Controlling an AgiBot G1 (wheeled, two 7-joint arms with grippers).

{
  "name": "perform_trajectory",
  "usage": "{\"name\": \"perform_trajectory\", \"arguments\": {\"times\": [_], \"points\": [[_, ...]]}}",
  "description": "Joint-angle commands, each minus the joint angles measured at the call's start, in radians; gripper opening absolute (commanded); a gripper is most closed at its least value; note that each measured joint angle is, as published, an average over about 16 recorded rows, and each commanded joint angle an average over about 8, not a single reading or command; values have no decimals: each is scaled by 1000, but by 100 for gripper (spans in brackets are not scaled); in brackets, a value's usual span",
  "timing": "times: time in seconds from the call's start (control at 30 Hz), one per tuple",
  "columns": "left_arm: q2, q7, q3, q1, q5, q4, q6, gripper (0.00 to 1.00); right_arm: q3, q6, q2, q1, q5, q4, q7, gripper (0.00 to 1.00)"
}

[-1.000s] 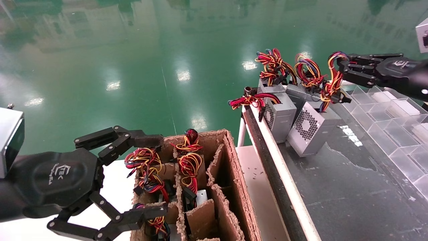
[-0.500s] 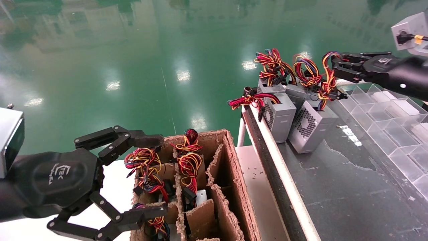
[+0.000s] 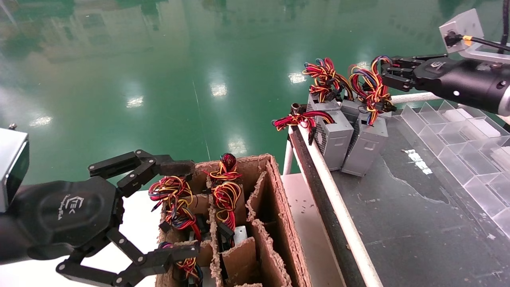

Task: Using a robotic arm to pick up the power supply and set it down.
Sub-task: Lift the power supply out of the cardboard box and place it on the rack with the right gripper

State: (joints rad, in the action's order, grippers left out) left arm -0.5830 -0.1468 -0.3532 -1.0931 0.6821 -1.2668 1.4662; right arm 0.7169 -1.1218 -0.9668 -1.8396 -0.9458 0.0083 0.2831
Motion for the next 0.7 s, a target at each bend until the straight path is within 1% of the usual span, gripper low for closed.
{"name": "perform_trajectory", "arguments": {"times": [0.03, 0.23, 0.27, 0.3, 0.5, 0.53, 0.57, 0.7], "points": [[0, 0, 0, 0, 0, 0, 0, 100, 2, 14, -11, -2, -3, -1, 3, 0], [0, 0, 0, 0, 0, 0, 0, 100, 5, 26, -27, 5, -8, -3, 10, 0], [0, 0, 0, 0, 0, 0, 0, 100, 6, 27, -29, 6, -8, -4, 11, 3], [0, 0, 0, 0, 0, 0, 0, 100, 6, 28, -30, 8, -8, -5, 11, 8], [0, 0, 0, 0, 0, 0, 0, 100, 5, 21, -30, 14, -7, -8, 8, 83], [0, 0, 0, 0, 0, 0, 0, 100, 5, 17, -28, 15, -7, -8, 7, 93], [0, 0, 0, 0, 0, 0, 0, 100, 4, 13, -27, 15, -6, -8, 6, 100], [0, 0, 0, 0, 0, 0, 0, 100, 4, -8, -18, 13, -6, -6, 2, 100]]}}
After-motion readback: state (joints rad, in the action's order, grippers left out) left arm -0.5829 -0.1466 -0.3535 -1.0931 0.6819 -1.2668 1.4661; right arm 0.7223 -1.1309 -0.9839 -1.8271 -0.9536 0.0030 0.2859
